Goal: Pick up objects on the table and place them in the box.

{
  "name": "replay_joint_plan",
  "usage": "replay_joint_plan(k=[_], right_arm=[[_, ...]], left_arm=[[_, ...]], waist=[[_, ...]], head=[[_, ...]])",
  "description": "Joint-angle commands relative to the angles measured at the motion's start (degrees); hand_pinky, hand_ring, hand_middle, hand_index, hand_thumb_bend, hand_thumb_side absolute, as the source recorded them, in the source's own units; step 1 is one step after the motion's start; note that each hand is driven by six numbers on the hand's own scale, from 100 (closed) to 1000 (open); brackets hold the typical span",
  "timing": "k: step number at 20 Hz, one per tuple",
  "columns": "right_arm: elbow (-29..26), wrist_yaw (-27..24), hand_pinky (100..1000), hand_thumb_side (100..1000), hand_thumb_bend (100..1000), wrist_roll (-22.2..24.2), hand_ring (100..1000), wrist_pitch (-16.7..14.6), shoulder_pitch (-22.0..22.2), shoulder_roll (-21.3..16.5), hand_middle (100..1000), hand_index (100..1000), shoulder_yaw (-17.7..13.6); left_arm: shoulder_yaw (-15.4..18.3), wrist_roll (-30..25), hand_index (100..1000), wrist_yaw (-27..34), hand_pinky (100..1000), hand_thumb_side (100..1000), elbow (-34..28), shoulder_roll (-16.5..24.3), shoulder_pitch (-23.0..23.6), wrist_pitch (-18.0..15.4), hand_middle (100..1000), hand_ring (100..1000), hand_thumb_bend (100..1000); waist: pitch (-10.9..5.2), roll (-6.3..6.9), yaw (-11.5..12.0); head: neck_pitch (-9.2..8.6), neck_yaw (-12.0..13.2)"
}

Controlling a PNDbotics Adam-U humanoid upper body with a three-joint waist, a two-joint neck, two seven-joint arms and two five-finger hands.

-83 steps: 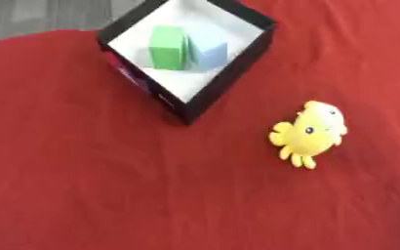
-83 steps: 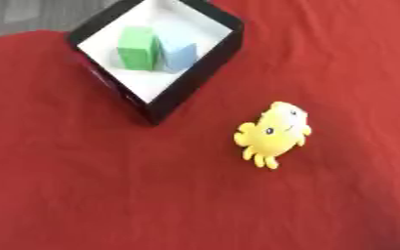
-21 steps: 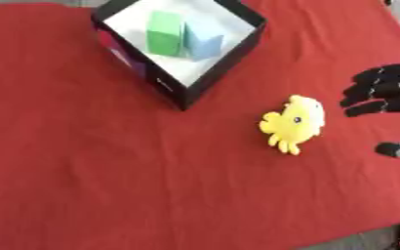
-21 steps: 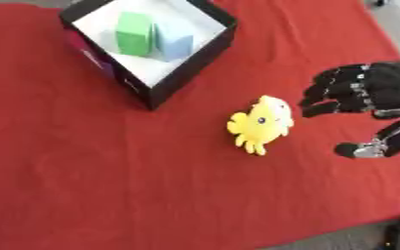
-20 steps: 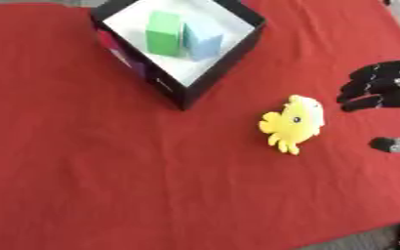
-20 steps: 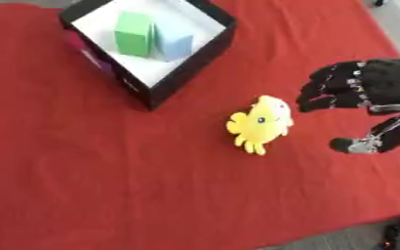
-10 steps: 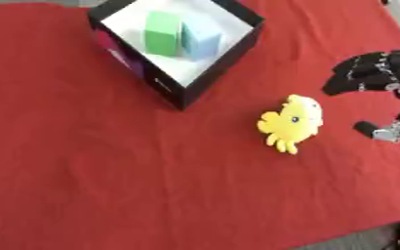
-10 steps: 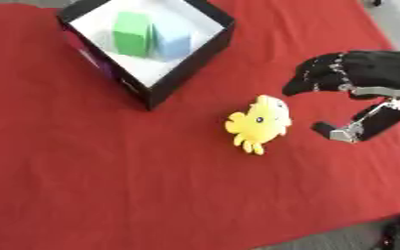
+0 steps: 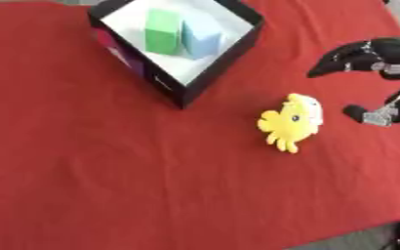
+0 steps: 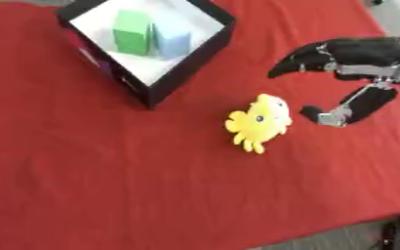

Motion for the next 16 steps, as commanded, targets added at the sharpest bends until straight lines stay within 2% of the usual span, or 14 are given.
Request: replay_joint_plan(k=[1,7,15,16], right_arm=[[2.14,-5.44,902,452,199,14.83,880,-7.68,-1.71,-0.39,866,987,-1.14],[5.20,-12.91,914,358,218,27.22,892,-7.68,-3.73,2.09,878,991,-1.73],[5.70,-11.92,917,226,254,28.45,890,-7.68,-4.36,3.47,872,988,-0.81],[5.57,-11.57,919,186,266,28.45,890,-7.68,-4.29,3.55,872,990,-0.62]], left_arm=[[0.07,-0.13,778,0.07,809,700,-1.12,0.61,-0.71,0.18,703,704,100],[-0.24,-0.37,776,0.12,808,701,-1.12,0.69,-1.51,0.61,701,704,100],[-0.34,-0.66,775,0.02,807,703,-1.12,0.48,-1.76,0.76,699,703,100],[-0.33,-0.67,775,-0.02,806,704,-1.12,0.47,-1.70,0.75,699,704,100]], waist=[[-0.95,-0.56,0.17],[-0.32,-0.94,1.23],[0.15,-0.77,1.73],[0.13,-0.71,1.68]], head=[[0.15,-0.35],[0.32,-0.75],[-0.58,-2.73],[-0.68,-3.11]])
